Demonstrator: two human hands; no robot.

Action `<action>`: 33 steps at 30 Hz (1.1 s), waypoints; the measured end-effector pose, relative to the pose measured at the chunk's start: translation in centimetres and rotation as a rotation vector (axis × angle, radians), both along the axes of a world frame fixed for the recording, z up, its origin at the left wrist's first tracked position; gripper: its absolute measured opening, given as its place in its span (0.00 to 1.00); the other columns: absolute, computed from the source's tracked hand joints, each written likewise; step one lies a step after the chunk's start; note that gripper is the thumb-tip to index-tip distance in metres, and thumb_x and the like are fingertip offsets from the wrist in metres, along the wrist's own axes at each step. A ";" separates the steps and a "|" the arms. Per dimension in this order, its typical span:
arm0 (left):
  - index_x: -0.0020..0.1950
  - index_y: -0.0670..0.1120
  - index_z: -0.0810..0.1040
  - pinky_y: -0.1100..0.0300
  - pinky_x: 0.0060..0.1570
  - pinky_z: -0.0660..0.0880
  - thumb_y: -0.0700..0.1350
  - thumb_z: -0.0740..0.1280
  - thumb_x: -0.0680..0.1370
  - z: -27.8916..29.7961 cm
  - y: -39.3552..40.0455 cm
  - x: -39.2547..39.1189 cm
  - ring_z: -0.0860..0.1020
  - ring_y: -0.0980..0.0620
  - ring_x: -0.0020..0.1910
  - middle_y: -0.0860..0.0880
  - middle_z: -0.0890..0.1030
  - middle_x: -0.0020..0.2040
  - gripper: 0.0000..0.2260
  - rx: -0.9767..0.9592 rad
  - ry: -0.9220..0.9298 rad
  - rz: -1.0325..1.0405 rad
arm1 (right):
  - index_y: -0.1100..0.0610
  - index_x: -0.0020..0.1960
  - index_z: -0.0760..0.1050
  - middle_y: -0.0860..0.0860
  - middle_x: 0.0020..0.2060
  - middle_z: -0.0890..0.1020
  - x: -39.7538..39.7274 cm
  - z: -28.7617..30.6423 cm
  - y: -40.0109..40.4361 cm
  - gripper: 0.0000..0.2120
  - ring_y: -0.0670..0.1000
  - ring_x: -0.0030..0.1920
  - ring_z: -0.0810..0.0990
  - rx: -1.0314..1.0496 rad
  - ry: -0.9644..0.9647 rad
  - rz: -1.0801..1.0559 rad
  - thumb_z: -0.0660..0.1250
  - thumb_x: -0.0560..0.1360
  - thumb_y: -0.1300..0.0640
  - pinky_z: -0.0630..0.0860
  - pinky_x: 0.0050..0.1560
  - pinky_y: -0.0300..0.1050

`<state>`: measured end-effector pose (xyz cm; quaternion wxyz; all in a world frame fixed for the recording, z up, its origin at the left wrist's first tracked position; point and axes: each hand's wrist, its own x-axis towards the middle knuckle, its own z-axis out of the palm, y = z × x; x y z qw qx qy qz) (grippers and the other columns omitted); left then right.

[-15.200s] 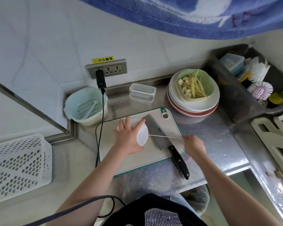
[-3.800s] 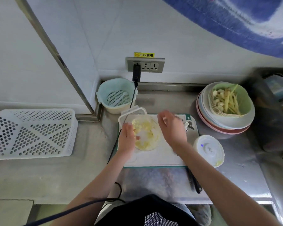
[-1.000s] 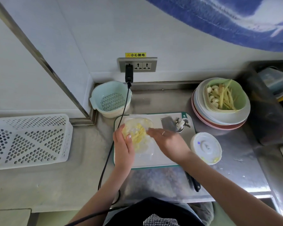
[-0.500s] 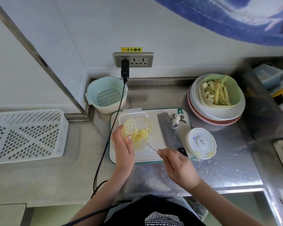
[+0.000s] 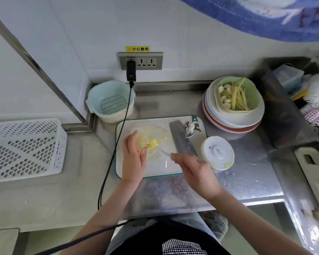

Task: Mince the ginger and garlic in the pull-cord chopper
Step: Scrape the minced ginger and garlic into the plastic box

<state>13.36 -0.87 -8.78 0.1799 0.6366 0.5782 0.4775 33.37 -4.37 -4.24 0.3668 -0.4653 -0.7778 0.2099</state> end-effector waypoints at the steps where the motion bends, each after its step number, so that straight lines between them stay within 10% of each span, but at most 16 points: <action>1: 0.68 0.40 0.62 0.72 0.64 0.59 0.55 0.49 0.82 -0.1 -0.3 0.1 0.68 0.45 0.59 0.32 0.69 0.60 0.22 -0.011 0.001 0.000 | 0.52 0.57 0.74 0.52 0.51 0.84 -0.3 0.3 0.5 0.19 0.48 0.46 0.83 0.015 0.004 -0.023 0.65 0.72 0.70 0.79 0.45 0.38; 13: 0.67 0.41 0.63 0.76 0.64 0.59 0.54 0.51 0.82 -0.3 -1.2 0.6 0.69 0.46 0.58 0.32 0.69 0.59 0.20 -0.008 0.031 -0.009 | 0.58 0.55 0.80 0.53 0.49 0.84 -1.0 -1.0 1.3 0.10 0.48 0.48 0.83 -0.345 -0.187 0.034 0.64 0.77 0.65 0.79 0.45 0.47; 20: 0.68 0.42 0.64 0.77 0.63 0.58 0.46 0.56 0.78 0.0 -1.2 0.5 0.68 0.47 0.59 0.33 0.69 0.59 0.19 -0.042 0.082 -0.022 | 0.63 0.50 0.82 0.53 0.47 0.85 -1.1 1.0 3.3 0.10 0.43 0.52 0.79 -0.252 -0.032 -0.071 0.65 0.74 0.70 0.68 0.50 0.20; 27: 0.67 0.43 0.64 0.77 0.62 0.58 0.56 0.50 0.82 0.1 -1.1 0.5 0.69 0.46 0.58 0.32 0.70 0.59 0.22 -0.031 0.062 -0.028 | 0.60 0.51 0.82 0.52 0.47 0.85 -1.0 0.0 3.1 0.09 0.48 0.47 0.83 -0.407 -0.118 0.035 0.65 0.76 0.67 0.75 0.50 0.36; 33: 0.67 0.42 0.64 0.77 0.63 0.58 0.57 0.49 0.81 0.0 -1.1 0.5 0.69 0.46 0.57 0.33 0.69 0.59 0.23 -0.014 0.069 -0.020 | 0.57 0.52 0.82 0.49 0.48 0.85 0.9 0.5 2.5 0.09 0.41 0.50 0.79 -0.421 -0.184 0.074 0.67 0.75 0.65 0.73 0.50 0.31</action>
